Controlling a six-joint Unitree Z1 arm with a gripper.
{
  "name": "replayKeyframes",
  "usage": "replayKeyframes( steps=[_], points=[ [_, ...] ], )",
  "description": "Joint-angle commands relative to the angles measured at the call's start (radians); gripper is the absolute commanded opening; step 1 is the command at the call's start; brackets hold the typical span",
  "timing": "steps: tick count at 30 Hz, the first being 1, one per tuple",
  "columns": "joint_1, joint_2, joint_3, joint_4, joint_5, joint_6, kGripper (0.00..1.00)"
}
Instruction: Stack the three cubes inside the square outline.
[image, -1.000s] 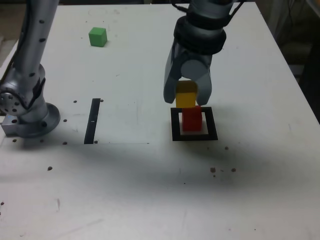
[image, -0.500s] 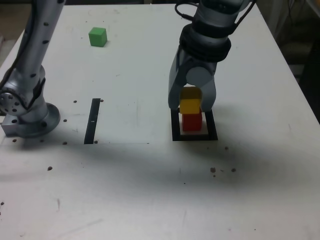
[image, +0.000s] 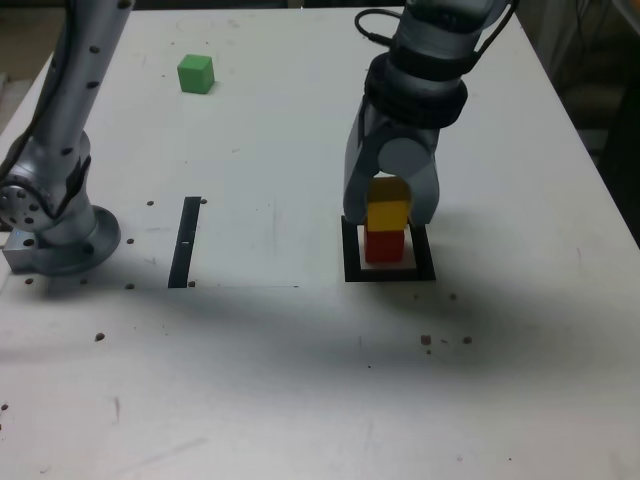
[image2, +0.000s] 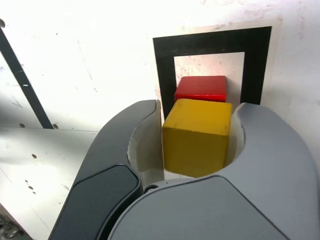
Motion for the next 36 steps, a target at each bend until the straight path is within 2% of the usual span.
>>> replayKeyframes(
  steps=[1, 2, 5, 24, 29, 36],
  points=[
    [0.0, 0.005, 0.001, -0.005, -0.002, 0.004, 0.92],
    [0.0, 0.005, 0.002, -0.006, -0.002, 0.004, 0.96],
    [0.0, 0.005, 0.005, -0.007, -0.002, 0.004, 0.98],
    [0.014, -0.009, 0.042, 0.004, -0.006, 0.004, 0.99],
    [0.018, -0.037, 0.065, 0.004, -0.001, 0.001, 0.99],
    [0.025, -0.114, 0.106, 0.0, 0.025, -0.007, 0.99]
  ],
)
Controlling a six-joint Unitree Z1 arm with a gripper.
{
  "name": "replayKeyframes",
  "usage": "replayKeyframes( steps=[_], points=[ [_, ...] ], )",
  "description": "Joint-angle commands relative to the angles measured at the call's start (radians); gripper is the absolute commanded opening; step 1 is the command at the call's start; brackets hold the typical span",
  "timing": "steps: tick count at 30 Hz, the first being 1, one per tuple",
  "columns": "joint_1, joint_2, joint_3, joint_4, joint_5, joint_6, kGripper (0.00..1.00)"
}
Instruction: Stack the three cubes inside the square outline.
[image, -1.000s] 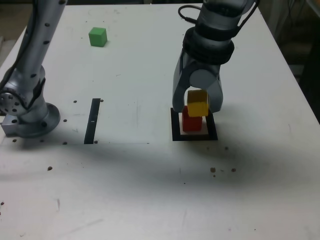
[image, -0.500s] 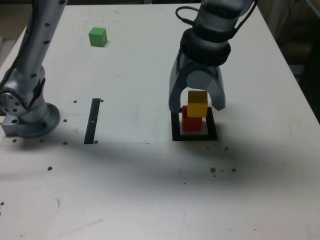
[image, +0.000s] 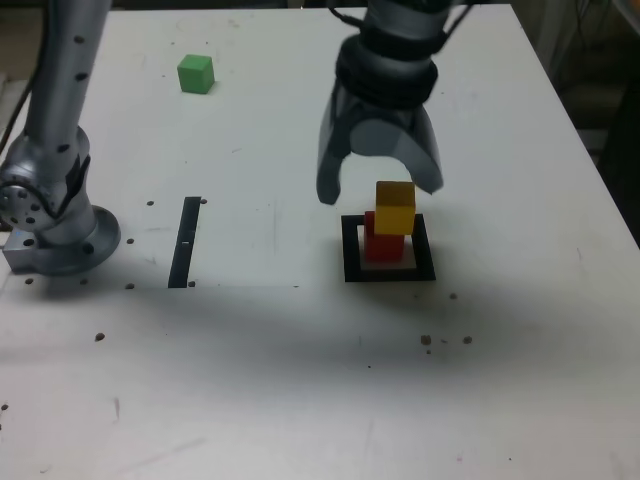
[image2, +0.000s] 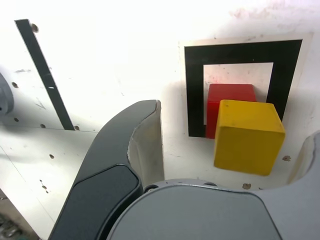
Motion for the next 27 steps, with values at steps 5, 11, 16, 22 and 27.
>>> replayKeyframes(
  steps=[5, 11, 16, 22, 27],
  points=[
    [0.017, -0.077, 0.053, 0.001, 0.029, -0.004, 0.99],
    [0.061, -0.15, 0.126, -0.003, 0.064, 0.008, 0.99],
    [0.12, -0.201, 0.187, -0.009, 0.092, 0.026, 0.99],
    [0.2, -0.257, 0.254, -0.016, 0.125, 0.072, 0.99],
    [0.272, -0.288, 0.287, -0.022, 0.139, 0.133, 0.99]
  ],
)
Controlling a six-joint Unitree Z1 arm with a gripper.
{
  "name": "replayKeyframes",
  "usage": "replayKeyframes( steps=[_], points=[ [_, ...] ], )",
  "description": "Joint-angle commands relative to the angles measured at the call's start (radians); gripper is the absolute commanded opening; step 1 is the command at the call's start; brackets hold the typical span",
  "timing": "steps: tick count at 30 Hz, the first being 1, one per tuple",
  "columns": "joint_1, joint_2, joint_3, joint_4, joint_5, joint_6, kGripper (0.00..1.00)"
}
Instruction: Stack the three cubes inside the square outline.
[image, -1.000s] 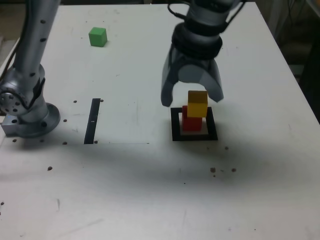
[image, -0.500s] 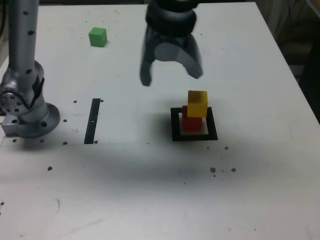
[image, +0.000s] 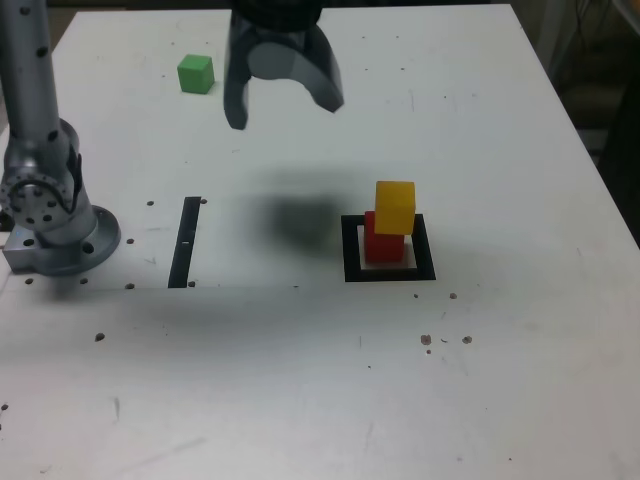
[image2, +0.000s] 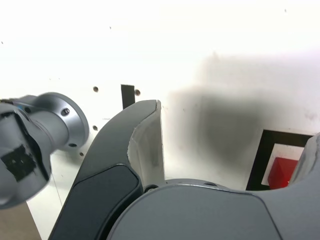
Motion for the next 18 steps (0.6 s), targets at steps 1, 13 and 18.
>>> replayKeyframes(
  steps=[1, 13, 18],
  points=[
    [0.028, -0.017, 0.009, -0.001, 0.006, 0.021, 0.99],
    [0.221, -0.052, 0.023, 0.0, 0.035, 0.178, 0.99],
    [0.306, -0.051, 0.024, 0.007, 0.064, 0.244, 0.99]
  ],
)
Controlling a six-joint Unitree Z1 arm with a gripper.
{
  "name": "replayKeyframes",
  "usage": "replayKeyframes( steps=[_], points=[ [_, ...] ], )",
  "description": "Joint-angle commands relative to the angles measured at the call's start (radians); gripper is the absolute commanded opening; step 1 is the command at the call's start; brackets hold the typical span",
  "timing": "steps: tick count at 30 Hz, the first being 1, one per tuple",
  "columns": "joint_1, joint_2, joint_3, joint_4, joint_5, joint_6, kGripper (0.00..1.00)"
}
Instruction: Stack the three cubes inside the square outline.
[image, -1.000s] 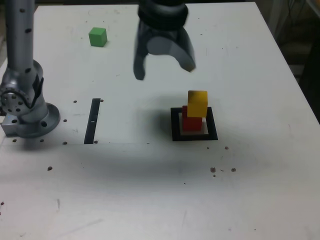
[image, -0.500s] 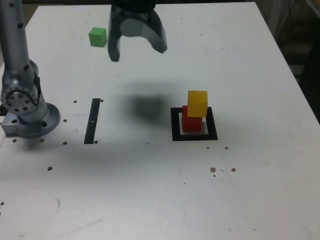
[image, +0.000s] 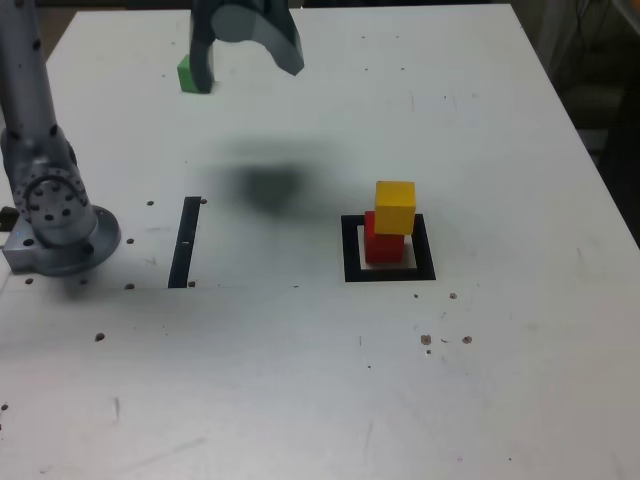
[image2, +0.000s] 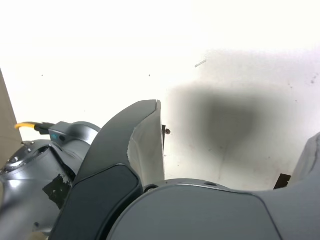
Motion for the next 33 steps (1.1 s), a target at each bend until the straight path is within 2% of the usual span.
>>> replayKeyframes(
  steps=[1, 11, 21, 33],
  points=[
    [0.045, -0.001, 0.002, 0.008, 0.015, 0.025, 0.99],
    [0.197, 0.015, 0.012, -0.006, 0.052, 0.118, 0.99],
    [0.335, 0.053, -0.022, -0.023, 0.117, 0.319, 0.99],
    [0.482, 0.147, -0.135, -0.022, 0.133, 0.487, 0.99]
  ],
)
